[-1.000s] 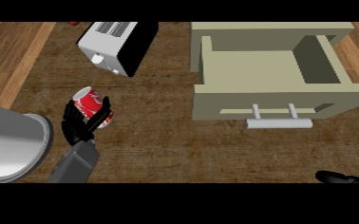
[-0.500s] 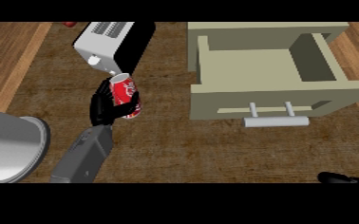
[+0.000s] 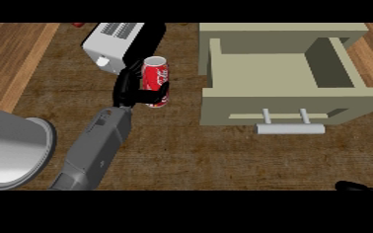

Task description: Pick up the can, place it into the drawer and close the drawer

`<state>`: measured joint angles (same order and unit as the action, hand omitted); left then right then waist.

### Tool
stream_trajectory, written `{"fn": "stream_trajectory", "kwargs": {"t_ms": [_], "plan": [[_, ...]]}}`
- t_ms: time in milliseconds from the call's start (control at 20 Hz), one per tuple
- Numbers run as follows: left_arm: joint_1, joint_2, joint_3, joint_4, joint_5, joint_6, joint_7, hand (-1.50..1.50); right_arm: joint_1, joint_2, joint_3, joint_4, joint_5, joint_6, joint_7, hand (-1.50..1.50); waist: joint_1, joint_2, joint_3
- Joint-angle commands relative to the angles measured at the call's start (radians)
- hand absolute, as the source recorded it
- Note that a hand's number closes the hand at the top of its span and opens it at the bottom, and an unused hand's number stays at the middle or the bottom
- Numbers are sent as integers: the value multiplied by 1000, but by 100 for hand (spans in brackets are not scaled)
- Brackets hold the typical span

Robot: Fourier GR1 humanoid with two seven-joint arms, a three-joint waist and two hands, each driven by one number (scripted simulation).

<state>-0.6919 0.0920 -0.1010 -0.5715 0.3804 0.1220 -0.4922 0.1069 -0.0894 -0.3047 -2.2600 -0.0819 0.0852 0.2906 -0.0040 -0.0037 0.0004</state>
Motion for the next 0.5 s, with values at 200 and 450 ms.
{"fn": "stream_trajectory", "kwargs": {"t_ms": [200,450], "plan": [[-98,-37,-74,-293,-40,120,313,150,-24,-21,-37,35,-6,0,-12,-150,14,-3,1],[-206,-22,-56,-360,-48,152,476,150,16,20,24,-94,25,-22,67,-150,-1,0,0]]}}
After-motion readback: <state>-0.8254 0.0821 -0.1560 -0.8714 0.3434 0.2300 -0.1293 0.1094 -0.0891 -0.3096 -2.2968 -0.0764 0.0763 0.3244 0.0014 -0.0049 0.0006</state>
